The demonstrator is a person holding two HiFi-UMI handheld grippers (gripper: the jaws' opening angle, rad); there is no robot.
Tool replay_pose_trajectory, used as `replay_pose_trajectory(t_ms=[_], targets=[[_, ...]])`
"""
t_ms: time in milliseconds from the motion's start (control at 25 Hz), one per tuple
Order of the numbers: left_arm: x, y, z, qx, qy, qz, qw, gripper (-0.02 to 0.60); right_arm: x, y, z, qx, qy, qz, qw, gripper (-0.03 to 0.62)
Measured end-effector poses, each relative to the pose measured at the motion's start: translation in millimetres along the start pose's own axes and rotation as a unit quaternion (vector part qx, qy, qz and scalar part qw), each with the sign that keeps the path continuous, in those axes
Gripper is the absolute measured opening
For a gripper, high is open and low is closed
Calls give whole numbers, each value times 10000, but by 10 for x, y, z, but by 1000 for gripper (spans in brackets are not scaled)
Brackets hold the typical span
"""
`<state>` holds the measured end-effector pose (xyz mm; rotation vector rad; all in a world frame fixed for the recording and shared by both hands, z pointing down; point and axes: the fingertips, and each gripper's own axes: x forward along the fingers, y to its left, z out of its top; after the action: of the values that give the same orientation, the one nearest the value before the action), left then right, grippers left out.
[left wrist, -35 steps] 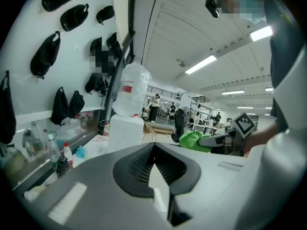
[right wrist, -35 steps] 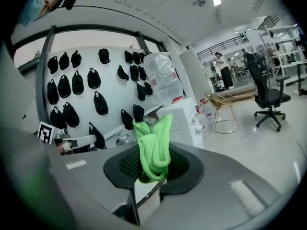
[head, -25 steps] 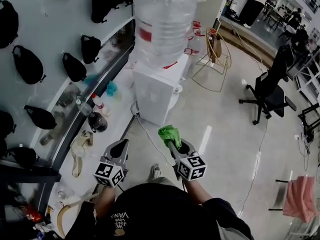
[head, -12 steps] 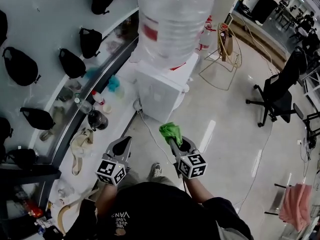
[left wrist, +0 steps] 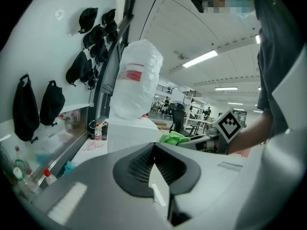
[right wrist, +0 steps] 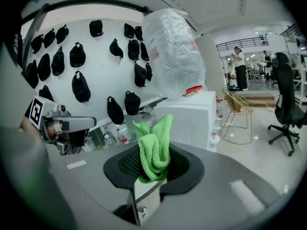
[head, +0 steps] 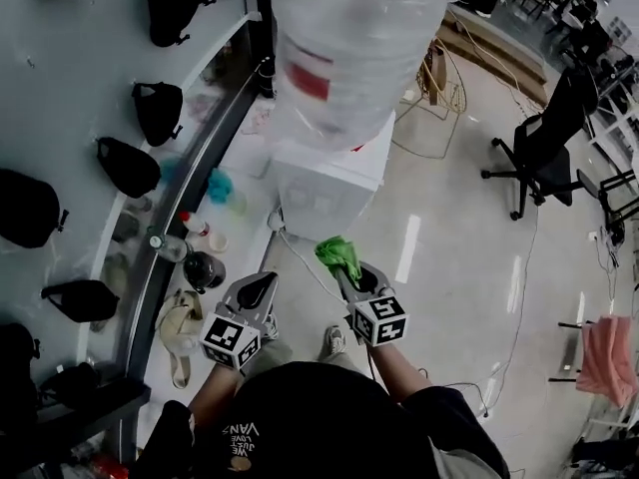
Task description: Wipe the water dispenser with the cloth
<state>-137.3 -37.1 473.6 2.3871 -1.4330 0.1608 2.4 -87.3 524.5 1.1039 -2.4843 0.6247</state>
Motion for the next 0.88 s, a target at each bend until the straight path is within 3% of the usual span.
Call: replay_pose_trajectory(t_ms=[440,880], targets=[[-109,698,-87,53,149,-535,9984,2,1307,321,374,-626,104,-299,9975,94],[-302,1042,-312,-187,324,-208,9991,2,2287,320,794,-1588,260,-432,9860,94]])
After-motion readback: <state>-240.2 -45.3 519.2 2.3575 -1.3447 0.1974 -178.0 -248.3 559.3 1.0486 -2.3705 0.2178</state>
